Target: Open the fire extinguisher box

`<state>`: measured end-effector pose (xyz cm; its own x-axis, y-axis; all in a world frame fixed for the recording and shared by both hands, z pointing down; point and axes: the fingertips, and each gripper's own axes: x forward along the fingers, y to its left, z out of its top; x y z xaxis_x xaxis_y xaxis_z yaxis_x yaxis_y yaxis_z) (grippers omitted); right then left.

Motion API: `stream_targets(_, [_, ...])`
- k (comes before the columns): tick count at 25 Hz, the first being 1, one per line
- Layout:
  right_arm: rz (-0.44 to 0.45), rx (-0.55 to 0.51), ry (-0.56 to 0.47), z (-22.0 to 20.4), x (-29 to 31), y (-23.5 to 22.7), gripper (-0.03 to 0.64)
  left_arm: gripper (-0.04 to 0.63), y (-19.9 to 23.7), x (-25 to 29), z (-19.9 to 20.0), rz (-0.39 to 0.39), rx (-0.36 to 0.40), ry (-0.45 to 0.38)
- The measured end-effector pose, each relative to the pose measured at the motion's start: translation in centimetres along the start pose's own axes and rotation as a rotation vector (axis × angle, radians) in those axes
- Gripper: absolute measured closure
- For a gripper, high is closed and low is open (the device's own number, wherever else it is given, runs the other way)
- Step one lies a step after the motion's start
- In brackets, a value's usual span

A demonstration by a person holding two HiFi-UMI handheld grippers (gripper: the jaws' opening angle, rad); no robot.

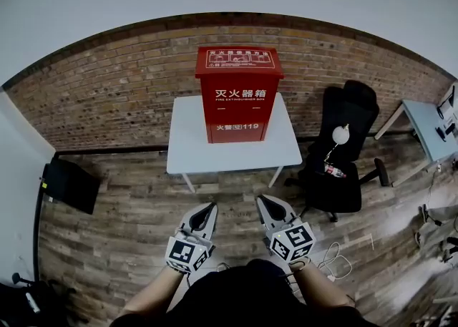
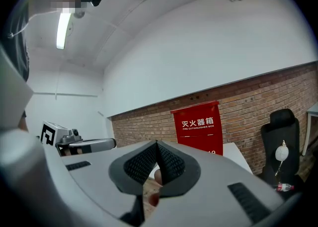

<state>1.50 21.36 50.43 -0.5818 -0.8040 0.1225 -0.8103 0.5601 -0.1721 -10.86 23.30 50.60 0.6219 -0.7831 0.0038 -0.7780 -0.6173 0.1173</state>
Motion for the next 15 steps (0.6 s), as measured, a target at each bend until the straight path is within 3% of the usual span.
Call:
stream_targets(7, [-0.007, 0.013, 0.001, -0.5, 1.1, 1.9, 0.598, 0.546, 1.5, -0.9, -0.9, -0.029, 0.004, 0.007])
stream_targets(15, [-0.011, 0.040, 0.029, -1.2, 3.2, 0.8, 0.597, 0.546, 3.6, 0.7, -1.2, -0.039, -0.001, 0.010])
